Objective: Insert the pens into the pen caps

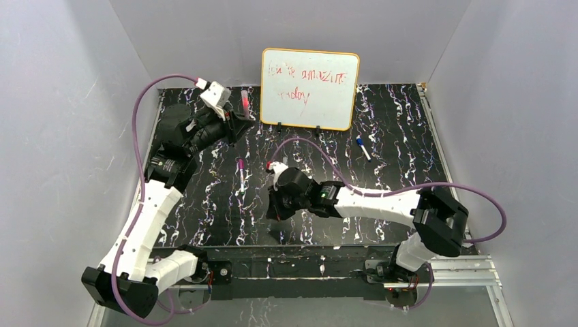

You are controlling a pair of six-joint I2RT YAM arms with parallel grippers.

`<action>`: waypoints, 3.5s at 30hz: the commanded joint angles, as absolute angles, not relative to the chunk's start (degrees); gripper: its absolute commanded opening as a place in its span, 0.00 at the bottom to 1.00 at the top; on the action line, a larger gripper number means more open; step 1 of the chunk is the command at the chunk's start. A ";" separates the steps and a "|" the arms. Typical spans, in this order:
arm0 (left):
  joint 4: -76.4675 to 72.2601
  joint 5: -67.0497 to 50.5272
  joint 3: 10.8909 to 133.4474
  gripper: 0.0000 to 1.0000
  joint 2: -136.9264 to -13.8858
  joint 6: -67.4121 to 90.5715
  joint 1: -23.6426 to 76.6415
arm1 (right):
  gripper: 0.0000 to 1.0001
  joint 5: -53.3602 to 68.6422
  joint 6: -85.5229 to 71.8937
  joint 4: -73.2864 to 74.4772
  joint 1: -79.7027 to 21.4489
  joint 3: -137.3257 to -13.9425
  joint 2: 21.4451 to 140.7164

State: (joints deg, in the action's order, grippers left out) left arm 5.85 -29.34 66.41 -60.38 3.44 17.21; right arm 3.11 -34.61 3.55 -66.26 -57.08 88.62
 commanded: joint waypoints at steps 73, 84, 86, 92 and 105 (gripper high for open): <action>13.74 -40.20 64.74 0.00 -59.71 -1.49 17.08 | 0.01 23.79 -22.58 -8.00 -50.15 -71.95 85.69; 10.66 -38.33 70.40 0.00 -61.33 -1.12 16.72 | 0.01 24.41 -23.77 -9.01 -53.59 -66.15 86.60; 10.64 -38.08 71.25 0.00 -61.56 -1.30 16.63 | 0.01 24.47 -24.11 -9.47 -54.15 -65.24 86.89; 10.29 -37.80 72.62 0.00 -61.61 -1.24 16.44 | 0.01 24.46 -24.69 -10.75 -55.38 -62.61 87.70; 12.64 -38.51 67.51 0.00 -60.06 -0.42 16.31 | 0.01 20.52 -23.39 -9.67 -55.76 -64.09 87.62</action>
